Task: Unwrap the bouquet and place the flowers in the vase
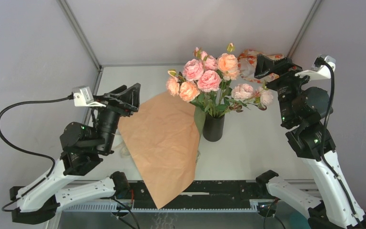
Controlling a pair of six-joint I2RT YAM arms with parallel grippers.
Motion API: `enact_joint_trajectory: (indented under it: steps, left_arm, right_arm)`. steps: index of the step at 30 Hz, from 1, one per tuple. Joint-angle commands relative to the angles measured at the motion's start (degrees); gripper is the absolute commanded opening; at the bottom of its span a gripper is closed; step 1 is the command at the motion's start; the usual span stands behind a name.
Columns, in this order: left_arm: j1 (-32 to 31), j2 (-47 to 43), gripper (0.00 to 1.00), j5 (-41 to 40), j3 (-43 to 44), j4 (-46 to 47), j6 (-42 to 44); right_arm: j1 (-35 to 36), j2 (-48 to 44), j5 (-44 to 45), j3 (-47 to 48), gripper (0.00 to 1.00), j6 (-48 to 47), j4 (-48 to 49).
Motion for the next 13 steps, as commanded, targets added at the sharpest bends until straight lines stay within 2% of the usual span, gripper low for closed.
enact_joint_trajectory:
  steps: [1, 13]
  left_arm:
    - [-0.18, 0.75, 0.68, -0.43, -0.43, 0.59, 0.80]
    - [-0.18, 1.12, 0.69, -0.61, -0.55, 0.24, 0.15]
  right_arm:
    - [0.60, -0.56, -0.13, 0.44, 1.00, -0.78, 1.58]
    - [1.43, -0.62, 0.09, 0.44, 1.00, -1.87, 1.14]
